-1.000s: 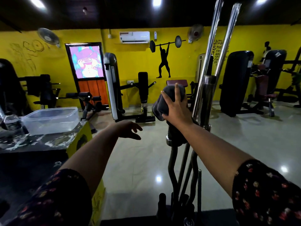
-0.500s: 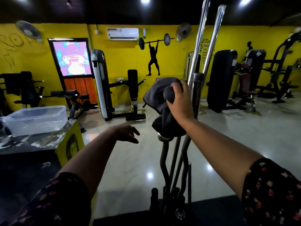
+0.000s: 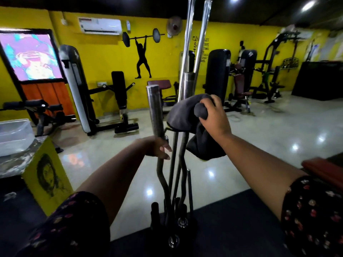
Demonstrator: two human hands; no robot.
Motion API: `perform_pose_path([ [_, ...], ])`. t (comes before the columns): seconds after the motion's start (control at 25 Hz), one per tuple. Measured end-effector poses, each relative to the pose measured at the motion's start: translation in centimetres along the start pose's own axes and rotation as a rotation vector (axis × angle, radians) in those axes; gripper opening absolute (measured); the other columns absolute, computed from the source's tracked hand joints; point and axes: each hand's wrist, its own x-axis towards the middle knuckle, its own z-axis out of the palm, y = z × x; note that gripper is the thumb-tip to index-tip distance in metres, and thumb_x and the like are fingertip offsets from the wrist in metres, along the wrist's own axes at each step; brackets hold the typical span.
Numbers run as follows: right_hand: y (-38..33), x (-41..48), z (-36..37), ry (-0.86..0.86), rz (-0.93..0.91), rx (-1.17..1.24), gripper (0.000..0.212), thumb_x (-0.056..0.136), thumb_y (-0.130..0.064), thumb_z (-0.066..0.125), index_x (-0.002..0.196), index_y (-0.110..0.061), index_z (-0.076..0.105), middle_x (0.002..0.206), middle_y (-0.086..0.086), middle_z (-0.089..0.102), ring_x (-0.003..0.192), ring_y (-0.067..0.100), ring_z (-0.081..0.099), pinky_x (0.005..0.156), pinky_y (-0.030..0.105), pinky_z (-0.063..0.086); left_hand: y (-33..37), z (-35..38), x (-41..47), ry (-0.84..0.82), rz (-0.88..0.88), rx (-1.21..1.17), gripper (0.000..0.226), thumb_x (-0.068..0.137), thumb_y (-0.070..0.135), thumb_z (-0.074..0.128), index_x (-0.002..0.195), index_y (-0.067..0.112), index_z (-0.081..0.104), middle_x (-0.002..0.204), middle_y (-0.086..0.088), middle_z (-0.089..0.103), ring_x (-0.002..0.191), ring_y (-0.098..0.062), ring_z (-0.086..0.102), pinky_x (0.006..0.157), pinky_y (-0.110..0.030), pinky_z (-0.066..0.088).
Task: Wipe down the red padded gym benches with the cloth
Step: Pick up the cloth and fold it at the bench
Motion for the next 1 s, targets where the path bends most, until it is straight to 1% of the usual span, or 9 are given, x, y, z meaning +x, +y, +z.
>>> perform_pose_path([
  [0.08,1.9,-1.8,-2.0,-0.070,0.010,-0.103,0.042,0.084,-0.011,0.069,0.123,-0.010,0.056,0.142,0.015,0.039,0.113,0.040,0.054,0.083,0.043,0.049,2.2,0.0,0.9,-0.027,0.009,0.054,0.048,0.091,0.037,0.068,0.135,0.021,0.058,0.122,-0.004,0.067,0.117,-0.015,0.058,0.098,-0.019,0.039],
  [0.12,3.0,-2.8,-3.3,-0.112,0.028,-0.147,0.041,0.085,-0.012,0.067,0.124,-0.011,0.056,0.141,0.014,0.040,0.112,0.040,0.054,0.082,0.043,0.048,3.1,0.2,1.2,-0.036,0.015,0.071,0.048,0.091,0.039,0.067,0.135,0.021,0.058,0.124,-0.002,0.066,0.120,-0.017,0.057,0.097,-0.019,0.037],
  [0.24,6.2,-6.1,-8.0,-0.272,0.157,-0.231,0.038,0.086,-0.016,0.064,0.123,-0.017,0.056,0.135,0.009,0.041,0.109,0.035,0.055,0.084,0.043,0.048,6.1,1.3,2.4,-0.013,0.036,0.099,0.046,0.088,0.042,0.069,0.130,0.023,0.063,0.124,0.003,0.066,0.120,-0.014,0.057,0.097,-0.019,0.037],
  [0.36,9.4,-10.0,-13.2,-0.443,0.311,-0.232,0.036,0.082,-0.017,0.067,0.117,-0.021,0.060,0.125,0.007,0.043,0.106,0.032,0.057,0.087,0.042,0.047,10.1,3.0,3.7,-0.040,0.038,0.091,0.050,0.084,0.046,0.072,0.130,0.028,0.062,0.126,0.003,0.065,0.119,-0.015,0.057,0.103,-0.026,0.041],
  [0.44,11.5,-13.4,-17.7,-0.516,0.376,-0.260,0.038,0.080,-0.016,0.068,0.117,-0.021,0.061,0.116,0.007,0.045,0.104,0.030,0.056,0.086,0.040,0.047,15.0,4.0,4.5,-0.079,0.079,0.138,0.052,0.085,0.047,0.071,0.132,0.029,0.060,0.127,0.003,0.063,0.121,-0.017,0.056,0.104,-0.030,0.041],
  [0.56,14.5,-18.2,-24.9,-0.595,0.465,-0.344,0.041,0.081,-0.015,0.068,0.121,-0.020,0.061,0.119,0.009,0.048,0.106,0.028,0.054,0.088,0.035,0.045,23.6,5.2,4.9,-0.127,0.201,0.189,0.054,0.086,0.050,0.069,0.134,0.031,0.057,0.127,0.004,0.063,0.121,-0.017,0.054,0.102,-0.031,0.041],
  [0.68,16.5,-22.8,-31.8,-0.598,0.517,-0.388,0.042,0.077,-0.017,0.069,0.119,-0.023,0.064,0.114,0.008,0.055,0.107,0.029,0.057,0.089,0.039,0.047,32.0,6.9,4.1,-0.153,0.326,0.180,0.053,0.086,0.050,0.068,0.135,0.031,0.055,0.124,0.006,0.064,0.118,-0.014,0.055,0.100,-0.029,0.042],
  [0.84,17.3,-30.9,-41.3,-0.561,0.597,-0.430,0.042,0.078,-0.009,0.070,0.119,-0.017,0.066,0.106,-0.004,0.056,0.102,0.012,0.051,0.079,0.021,0.031,43.9,10.5,1.8,-0.187,0.504,0.210,0.052,0.086,0.052,0.068,0.133,0.033,0.056,0.121,0.008,0.064,0.116,-0.013,0.056,0.101,-0.032,0.043],
  [1.0,17.6,-38.7,-48.8,-0.590,0.761,-0.508,0.037,0.079,-0.015,0.072,0.116,-0.012,0.068,0.112,0.009,0.065,0.106,0.027,0.060,0.078,0.022,0.037,53.8,14.0,-0.9,-0.211,0.660,0.223,0.051,0.085,0.049,0.069,0.132,0.034,0.057,0.122,0.008,0.063,0.116,-0.013,0.056,0.096,-0.027,0.042],
])
